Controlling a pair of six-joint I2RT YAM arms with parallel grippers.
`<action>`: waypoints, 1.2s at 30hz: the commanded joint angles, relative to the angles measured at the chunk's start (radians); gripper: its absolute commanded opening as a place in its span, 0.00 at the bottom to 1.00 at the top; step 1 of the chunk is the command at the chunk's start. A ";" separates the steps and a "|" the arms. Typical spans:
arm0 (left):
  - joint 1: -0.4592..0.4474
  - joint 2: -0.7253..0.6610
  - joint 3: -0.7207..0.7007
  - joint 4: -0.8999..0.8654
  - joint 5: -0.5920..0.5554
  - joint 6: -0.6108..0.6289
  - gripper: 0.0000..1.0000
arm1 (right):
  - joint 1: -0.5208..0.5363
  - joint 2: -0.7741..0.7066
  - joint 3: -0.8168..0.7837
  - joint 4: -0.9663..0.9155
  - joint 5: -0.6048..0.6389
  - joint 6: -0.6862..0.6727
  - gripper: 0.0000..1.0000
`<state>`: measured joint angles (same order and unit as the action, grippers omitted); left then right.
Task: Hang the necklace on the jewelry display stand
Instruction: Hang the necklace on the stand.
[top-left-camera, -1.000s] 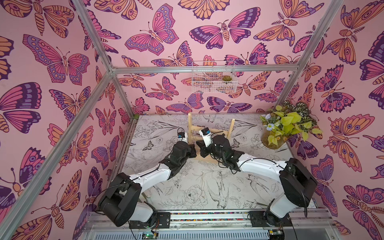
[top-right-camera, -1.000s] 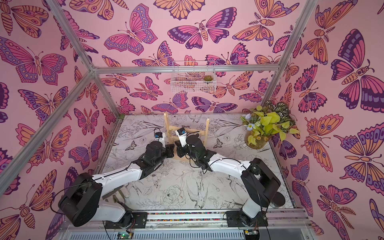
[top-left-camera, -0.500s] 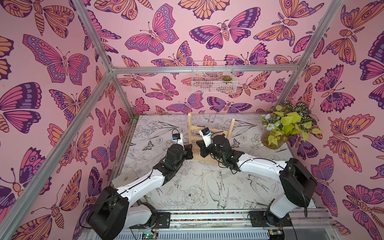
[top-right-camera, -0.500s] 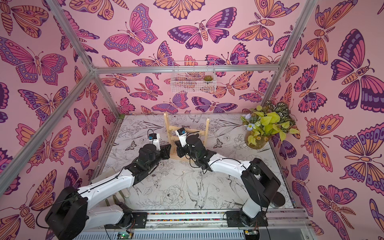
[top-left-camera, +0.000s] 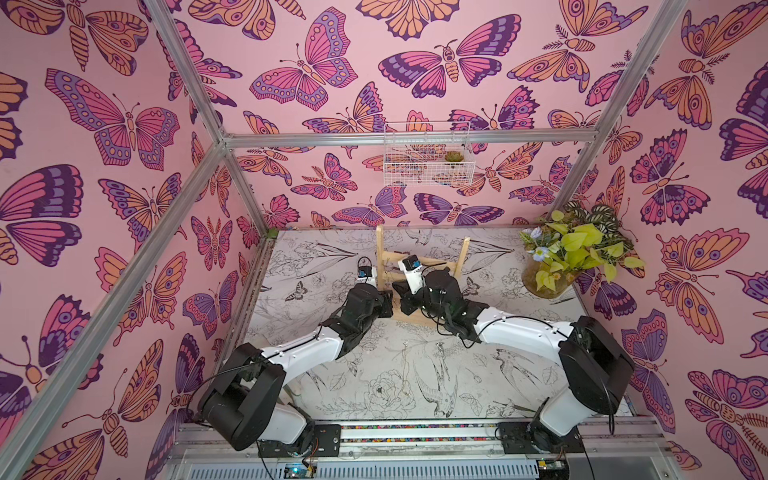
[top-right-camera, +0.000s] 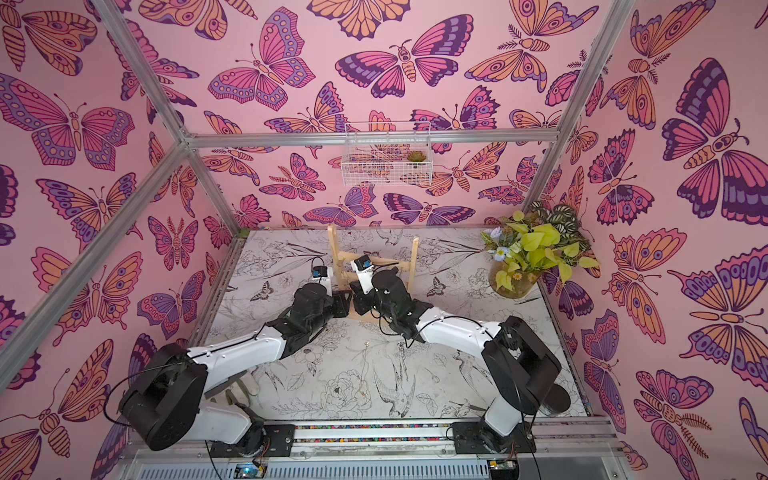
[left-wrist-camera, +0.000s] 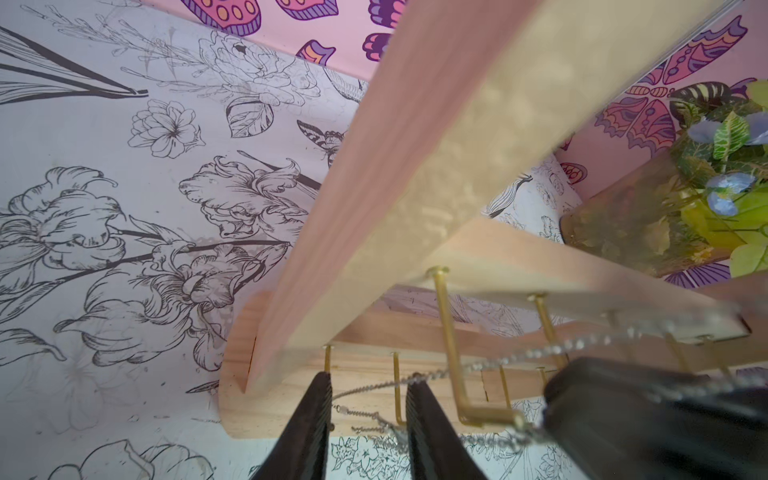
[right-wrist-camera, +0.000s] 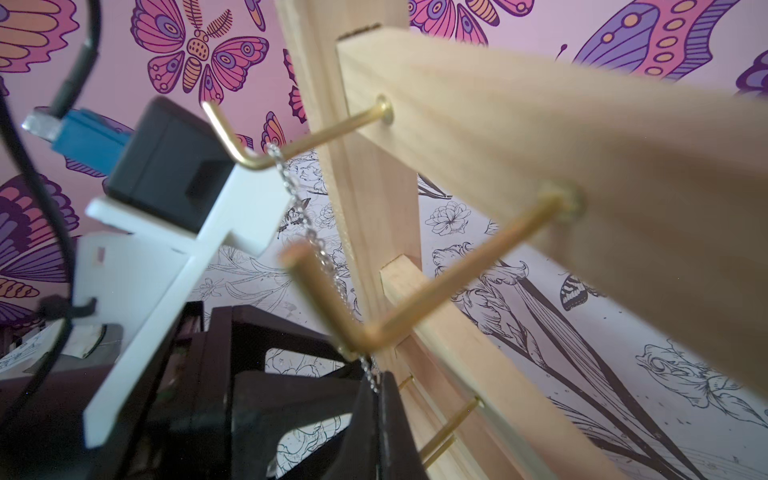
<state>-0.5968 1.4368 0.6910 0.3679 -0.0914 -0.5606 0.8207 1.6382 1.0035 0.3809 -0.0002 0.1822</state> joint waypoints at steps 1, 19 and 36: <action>-0.006 0.034 0.030 0.035 -0.010 0.017 0.31 | 0.007 0.004 0.015 -0.017 -0.001 -0.006 0.03; -0.010 -0.062 -0.036 0.046 0.009 -0.029 0.01 | 0.006 0.003 0.017 -0.028 0.012 -0.021 0.03; 0.029 -0.174 -0.013 -0.170 -0.140 0.007 0.00 | 0.015 0.038 0.041 -0.035 -0.004 -0.018 0.03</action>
<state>-0.5819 1.2510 0.6571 0.2344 -0.2058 -0.5751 0.8230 1.6478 1.0138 0.3717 -0.0002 0.1745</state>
